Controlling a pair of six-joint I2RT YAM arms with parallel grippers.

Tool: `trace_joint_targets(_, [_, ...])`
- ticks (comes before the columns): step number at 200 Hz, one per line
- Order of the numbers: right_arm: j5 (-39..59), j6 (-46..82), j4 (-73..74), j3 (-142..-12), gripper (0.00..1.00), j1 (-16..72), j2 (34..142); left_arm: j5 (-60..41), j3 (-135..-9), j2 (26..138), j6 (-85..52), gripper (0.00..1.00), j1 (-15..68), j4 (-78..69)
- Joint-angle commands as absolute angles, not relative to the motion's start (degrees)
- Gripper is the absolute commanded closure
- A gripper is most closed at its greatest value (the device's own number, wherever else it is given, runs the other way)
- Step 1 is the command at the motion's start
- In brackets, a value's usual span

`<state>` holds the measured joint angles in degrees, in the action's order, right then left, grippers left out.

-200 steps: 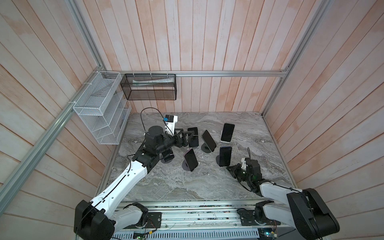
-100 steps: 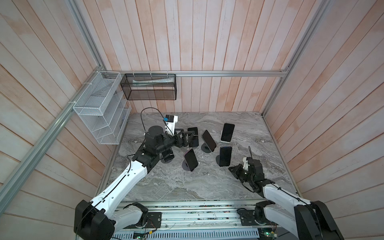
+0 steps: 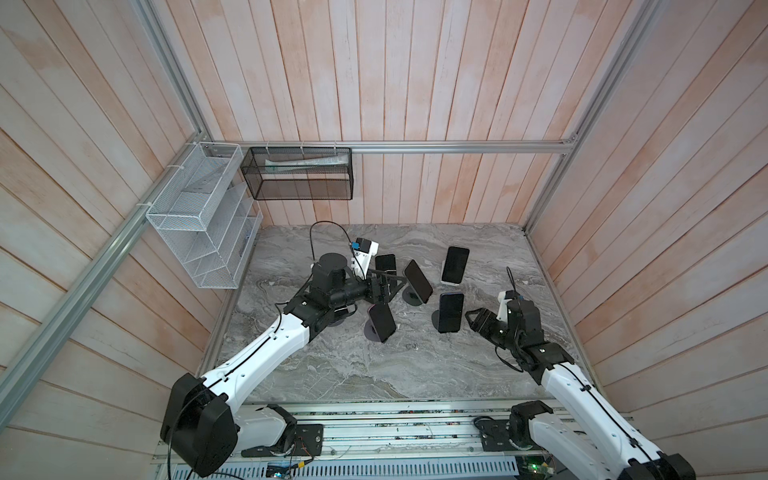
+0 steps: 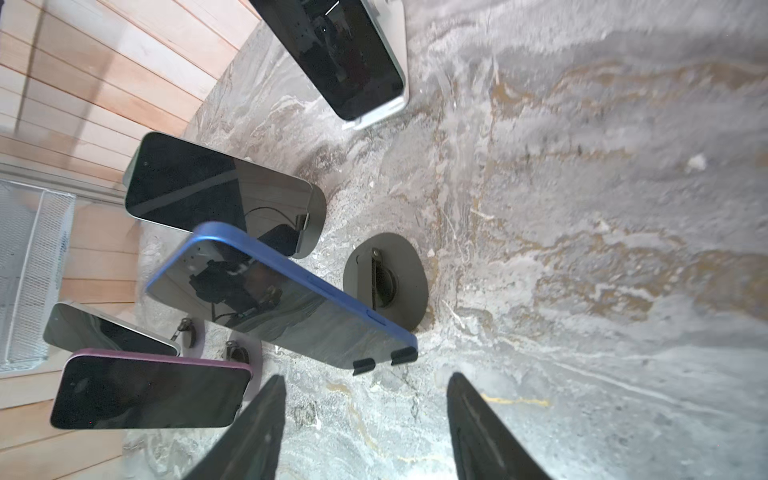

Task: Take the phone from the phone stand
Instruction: 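Lower the right gripper onto the blue-edged phone and close on its top edge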

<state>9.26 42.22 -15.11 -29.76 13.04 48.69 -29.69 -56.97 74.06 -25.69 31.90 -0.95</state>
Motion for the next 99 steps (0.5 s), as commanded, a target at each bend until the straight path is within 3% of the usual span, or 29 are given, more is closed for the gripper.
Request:
trace_joint_targets(1, [3.6, 36.2, -22.7, -34.3, 0.30, 13.6, 47.6, -31.6, -58.8, 74.9, -25.3, 0.11, 33.0, -0.6])
trace_joint_targets(70, [-4.8, 31.0, -25.3, -45.0, 0.17, 19.5, 51.9, -33.0, -60.0, 76.5, -24.8, 0.10, 34.6, 1.1])
trace_joint_targets(99, [-10.6, 29.3, -25.9, -50.0, 0.12, 24.5, 56.8, -26.0, -60.7, 74.2, -21.7, 0.07, 35.0, 4.2])
